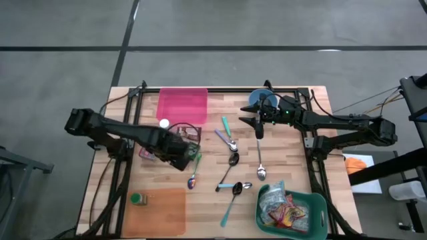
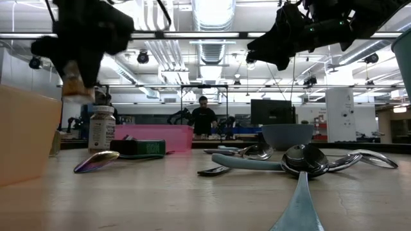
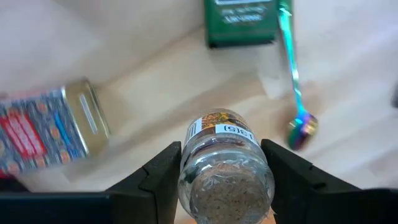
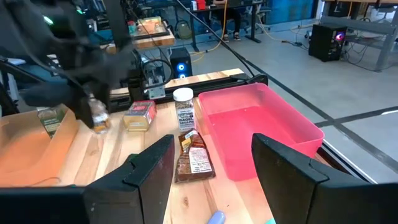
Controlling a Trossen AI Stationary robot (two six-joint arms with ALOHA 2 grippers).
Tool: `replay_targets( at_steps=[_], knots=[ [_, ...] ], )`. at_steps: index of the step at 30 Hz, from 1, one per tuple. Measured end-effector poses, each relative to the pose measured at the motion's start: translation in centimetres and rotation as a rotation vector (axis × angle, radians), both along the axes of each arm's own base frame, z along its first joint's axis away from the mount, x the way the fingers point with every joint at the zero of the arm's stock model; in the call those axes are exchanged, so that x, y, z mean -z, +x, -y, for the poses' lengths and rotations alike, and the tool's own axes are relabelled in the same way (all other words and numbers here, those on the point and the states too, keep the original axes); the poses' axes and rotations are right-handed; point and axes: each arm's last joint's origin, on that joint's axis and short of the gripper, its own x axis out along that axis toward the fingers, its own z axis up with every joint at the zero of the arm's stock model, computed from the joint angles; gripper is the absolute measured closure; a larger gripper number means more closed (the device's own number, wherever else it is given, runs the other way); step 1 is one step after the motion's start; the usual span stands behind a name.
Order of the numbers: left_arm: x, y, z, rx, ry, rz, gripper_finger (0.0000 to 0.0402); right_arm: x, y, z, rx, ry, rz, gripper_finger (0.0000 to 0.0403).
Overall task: Pick & Place Food Item
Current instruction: Put the brown seasoning bottle into the orange bin
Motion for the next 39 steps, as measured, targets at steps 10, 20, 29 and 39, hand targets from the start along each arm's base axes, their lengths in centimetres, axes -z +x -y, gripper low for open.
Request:
replay_targets(
  at_steps=[10, 20, 29, 39],
  knots=[
    [-2.7, -1.9, 5.7, -0.147, -0.027, -0.003, 0.0218, 0.0, 0.0, 0.0, 0.0, 0.0, 0.0, 0.0192],
    [-3.2, -4.9, 11.1, -0.353, -0.086, -0.001, 0.0217, 0.0, 0.0, 0.0, 0.0, 0.0, 0.0, 0.0192],
    [-3.7, -5.2, 14.7, -0.51, -0.137, -0.016, 0.0217, 0.0, 0.0, 0.0, 0.0, 0.0, 0.0, 0.0192],
    [-4.2, -4.1, 18.2, -0.587, -0.137, -0.156, 0.0217, 0.0, 0.0, 0.0, 0.0, 0.0, 0.0, 0.0192]
  ],
)
